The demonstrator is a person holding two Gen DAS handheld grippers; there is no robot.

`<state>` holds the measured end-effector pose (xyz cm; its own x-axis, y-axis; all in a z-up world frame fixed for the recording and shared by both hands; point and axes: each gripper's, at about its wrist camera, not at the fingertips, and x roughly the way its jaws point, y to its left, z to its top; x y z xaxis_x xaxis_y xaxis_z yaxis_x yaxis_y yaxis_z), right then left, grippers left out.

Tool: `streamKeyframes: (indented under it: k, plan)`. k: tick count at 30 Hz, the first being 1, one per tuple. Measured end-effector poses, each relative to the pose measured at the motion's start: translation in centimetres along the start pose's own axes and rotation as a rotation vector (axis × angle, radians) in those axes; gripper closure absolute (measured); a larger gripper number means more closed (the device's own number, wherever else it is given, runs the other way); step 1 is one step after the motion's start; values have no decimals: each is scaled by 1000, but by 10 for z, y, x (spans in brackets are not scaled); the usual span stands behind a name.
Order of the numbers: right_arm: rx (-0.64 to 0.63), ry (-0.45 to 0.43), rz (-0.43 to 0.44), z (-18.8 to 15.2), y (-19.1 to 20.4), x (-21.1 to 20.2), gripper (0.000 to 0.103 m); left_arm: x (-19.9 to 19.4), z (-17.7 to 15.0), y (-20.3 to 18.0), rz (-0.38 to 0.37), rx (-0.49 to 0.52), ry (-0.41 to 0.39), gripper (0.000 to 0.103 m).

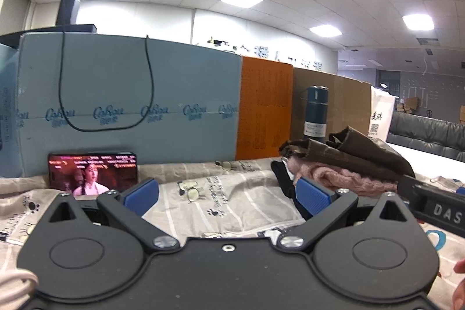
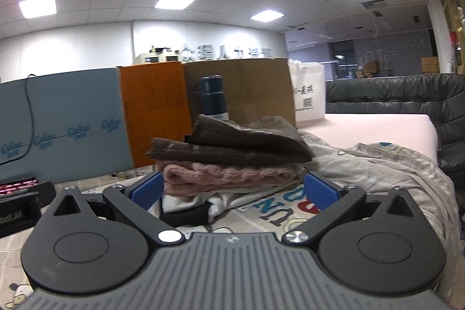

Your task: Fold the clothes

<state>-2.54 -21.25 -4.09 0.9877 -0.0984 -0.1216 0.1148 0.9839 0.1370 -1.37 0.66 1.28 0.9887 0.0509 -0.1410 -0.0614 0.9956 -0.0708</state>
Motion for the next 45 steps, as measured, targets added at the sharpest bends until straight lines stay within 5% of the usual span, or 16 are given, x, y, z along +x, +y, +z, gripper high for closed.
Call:
streamKeyframes:
  k: [17,45]
  plan:
    - [11,37,154,2,4,-4,0,-25,0,11,91,10,-18,0]
    - [-22,40,182,2,15,-15,0,-41,-1,28,144,-19,-1,0]
